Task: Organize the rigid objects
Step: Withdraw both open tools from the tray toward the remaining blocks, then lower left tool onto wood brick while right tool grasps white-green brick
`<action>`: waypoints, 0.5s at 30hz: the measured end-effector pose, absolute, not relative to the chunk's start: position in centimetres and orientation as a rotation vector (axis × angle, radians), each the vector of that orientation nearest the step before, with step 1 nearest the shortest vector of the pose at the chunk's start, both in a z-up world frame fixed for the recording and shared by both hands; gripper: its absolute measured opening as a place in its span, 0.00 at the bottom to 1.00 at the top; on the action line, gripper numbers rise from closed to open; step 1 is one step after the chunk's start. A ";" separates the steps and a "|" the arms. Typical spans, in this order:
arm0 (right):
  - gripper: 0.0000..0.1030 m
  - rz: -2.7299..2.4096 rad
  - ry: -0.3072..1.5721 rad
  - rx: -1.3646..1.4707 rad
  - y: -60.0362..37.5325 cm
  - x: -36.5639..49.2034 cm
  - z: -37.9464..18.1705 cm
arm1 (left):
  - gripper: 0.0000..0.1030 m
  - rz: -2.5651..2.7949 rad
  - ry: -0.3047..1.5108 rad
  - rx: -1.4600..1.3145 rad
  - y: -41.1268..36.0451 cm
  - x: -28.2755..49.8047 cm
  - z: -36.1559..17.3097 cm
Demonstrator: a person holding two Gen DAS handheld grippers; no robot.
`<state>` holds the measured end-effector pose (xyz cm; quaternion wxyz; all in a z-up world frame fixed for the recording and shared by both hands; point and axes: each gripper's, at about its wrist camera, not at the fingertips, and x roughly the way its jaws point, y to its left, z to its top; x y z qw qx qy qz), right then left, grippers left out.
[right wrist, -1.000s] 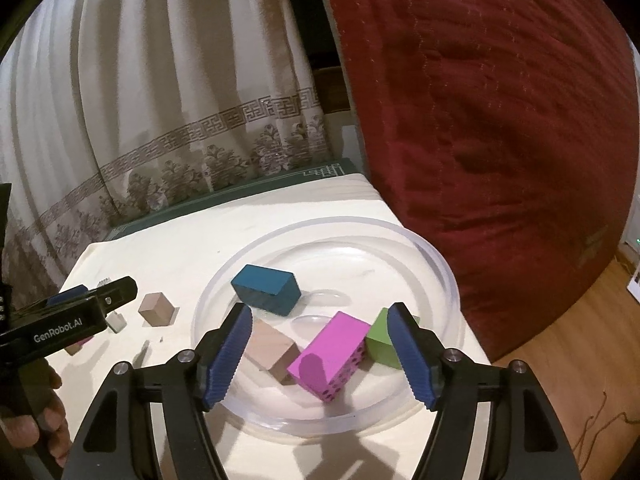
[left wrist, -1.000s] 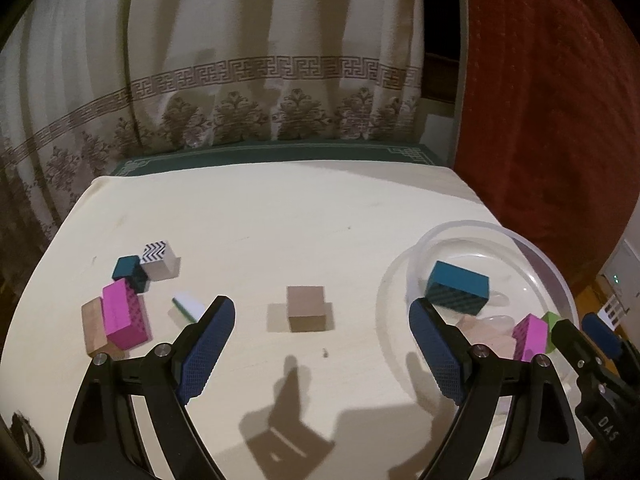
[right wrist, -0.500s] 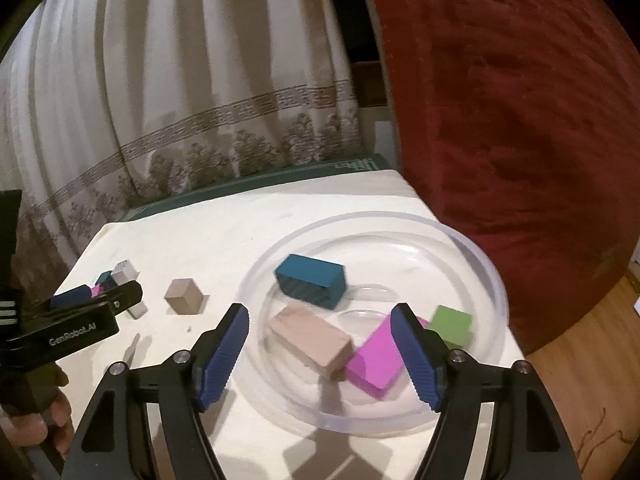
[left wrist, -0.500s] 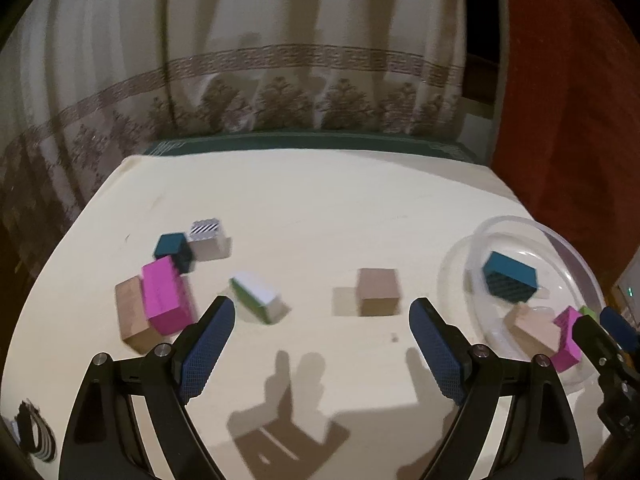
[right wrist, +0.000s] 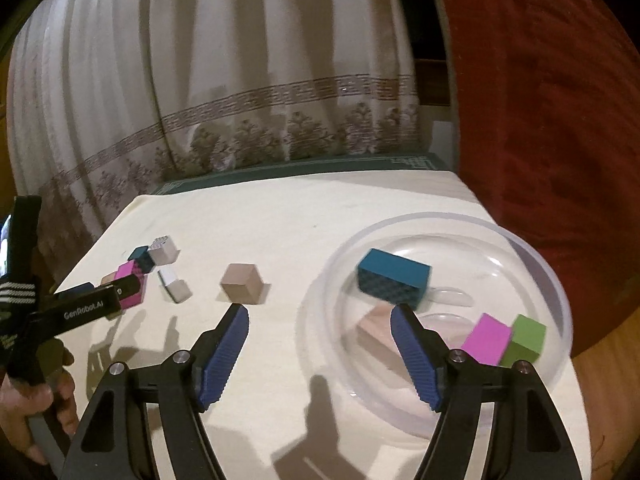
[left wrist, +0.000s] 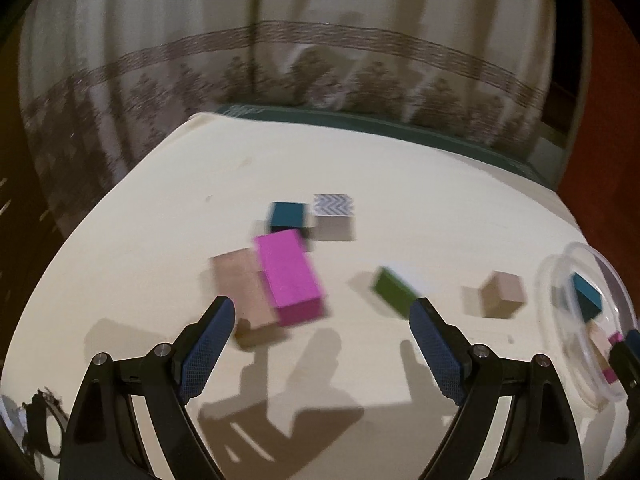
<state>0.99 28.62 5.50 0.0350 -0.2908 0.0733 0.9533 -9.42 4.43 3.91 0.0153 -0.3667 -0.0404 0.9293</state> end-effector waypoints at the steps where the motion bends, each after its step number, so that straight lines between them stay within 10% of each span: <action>1: 0.75 2.935 0.227 -0.903 28.3 0.8 5.4 | 0.87 2.898 -0.138 -1.148 3.9 -9.5 3.8; 15: 0.75 3.000 0.192 -1.001 24.7 -0.8 4.7 | 0.87 2.957 -0.286 -1.226 -1.3 -10.6 2.2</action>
